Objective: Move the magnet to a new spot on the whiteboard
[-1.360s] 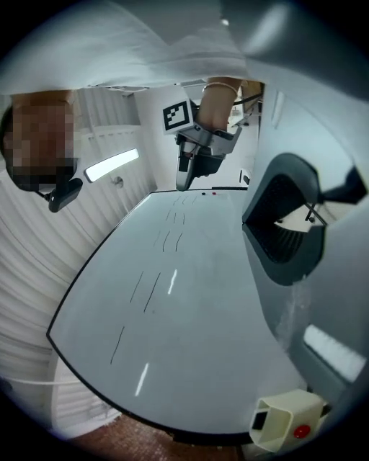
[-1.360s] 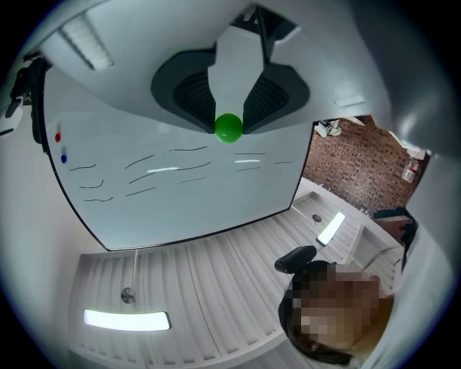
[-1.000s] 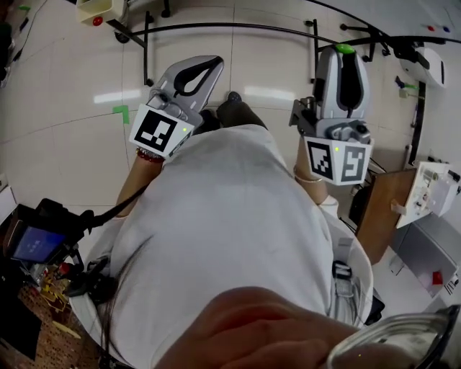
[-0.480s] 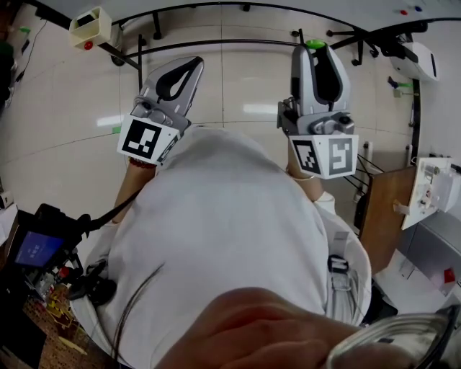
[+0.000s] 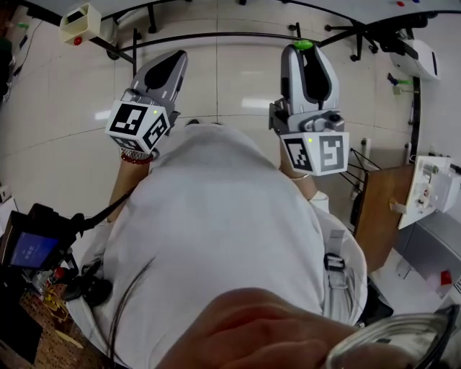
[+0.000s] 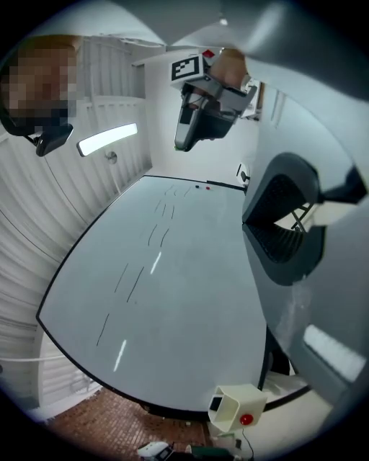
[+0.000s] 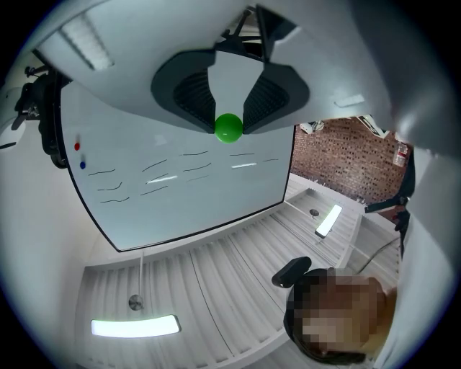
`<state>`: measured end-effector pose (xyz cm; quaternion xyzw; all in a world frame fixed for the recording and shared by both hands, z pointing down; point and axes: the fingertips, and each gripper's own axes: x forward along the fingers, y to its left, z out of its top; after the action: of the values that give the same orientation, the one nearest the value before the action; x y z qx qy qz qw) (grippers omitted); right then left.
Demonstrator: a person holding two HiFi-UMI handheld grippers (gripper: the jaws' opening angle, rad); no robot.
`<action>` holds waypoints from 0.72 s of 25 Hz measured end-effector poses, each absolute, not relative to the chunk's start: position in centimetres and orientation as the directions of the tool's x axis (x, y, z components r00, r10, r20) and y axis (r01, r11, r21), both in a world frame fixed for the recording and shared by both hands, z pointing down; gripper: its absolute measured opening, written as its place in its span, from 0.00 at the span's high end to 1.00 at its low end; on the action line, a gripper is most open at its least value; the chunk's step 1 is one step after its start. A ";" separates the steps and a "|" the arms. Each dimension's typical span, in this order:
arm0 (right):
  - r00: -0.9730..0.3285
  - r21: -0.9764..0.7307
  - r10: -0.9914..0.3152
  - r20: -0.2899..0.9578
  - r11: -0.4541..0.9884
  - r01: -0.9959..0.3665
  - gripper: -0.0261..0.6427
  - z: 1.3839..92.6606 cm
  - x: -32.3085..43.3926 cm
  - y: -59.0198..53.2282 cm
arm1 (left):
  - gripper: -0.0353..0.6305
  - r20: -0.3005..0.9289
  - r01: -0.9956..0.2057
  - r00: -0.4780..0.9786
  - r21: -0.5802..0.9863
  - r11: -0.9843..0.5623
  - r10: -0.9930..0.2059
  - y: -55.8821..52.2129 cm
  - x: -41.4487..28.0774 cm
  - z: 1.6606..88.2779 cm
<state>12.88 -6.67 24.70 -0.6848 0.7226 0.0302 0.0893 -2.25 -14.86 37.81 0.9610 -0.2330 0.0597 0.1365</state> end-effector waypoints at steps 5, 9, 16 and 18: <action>-0.044 -0.087 -0.985 -0.166 0.059 -0.994 0.78 24.9 13.2 -6.2 | 0.94 0.180 -0.525 0.851 0.230 -0.820 -0.494 -15.4 -3.6 37.5; -0.071 -0.093 -0.986 -0.153 0.086 -0.992 0.78 25.5 16.4 -3.0 | 0.94 0.172 -0.584 0.812 0.204 -0.786 -0.559 -13.6 -1.2 37.0; -0.153 -0.105 -0.981 -0.121 0.166 -0.981 0.78 27.9 13.7 -1.6 | 0.94 0.166 -0.589 0.808 0.241 -0.771 -0.565 -9.6 -2.6 38.7; -0.168 -0.121 -0.981 -0.101 0.180 -0.976 0.78 28.6 12.9 -0.3 | 0.94 0.167 -0.584 0.811 0.250 -0.772 -0.560 -8.0 -2.9 39.0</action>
<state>12.93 -0.29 28.64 -0.6403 0.7641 -0.0138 0.0777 -2.91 -7.97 39.04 0.9403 -0.3042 0.0416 0.1466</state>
